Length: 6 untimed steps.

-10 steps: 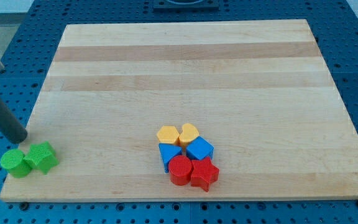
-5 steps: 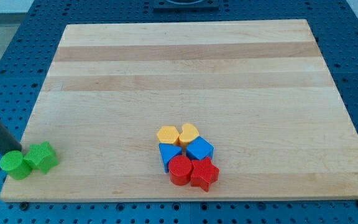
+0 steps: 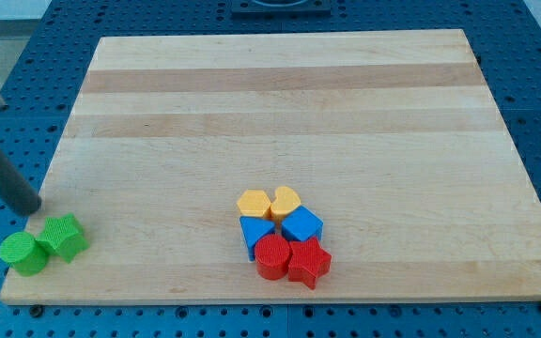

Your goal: Slightly move the green blocks to the left of the green star

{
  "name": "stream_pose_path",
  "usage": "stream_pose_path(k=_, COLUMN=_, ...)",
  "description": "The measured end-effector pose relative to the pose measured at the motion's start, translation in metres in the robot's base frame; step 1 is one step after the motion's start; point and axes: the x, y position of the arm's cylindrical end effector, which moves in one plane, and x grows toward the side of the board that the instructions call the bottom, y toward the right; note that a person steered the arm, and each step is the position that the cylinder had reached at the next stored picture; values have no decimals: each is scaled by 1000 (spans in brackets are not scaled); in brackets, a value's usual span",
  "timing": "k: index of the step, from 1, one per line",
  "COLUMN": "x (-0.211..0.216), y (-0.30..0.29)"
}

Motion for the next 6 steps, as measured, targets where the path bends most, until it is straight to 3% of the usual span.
stream_pose_path(k=1, x=-49, y=16)
stream_pose_path(k=3, x=-151, y=106)
stream_pose_path(k=4, x=-215, y=194)
stream_pose_path(k=5, x=-279, y=319)
stream_pose_path(k=6, x=-310, y=389)
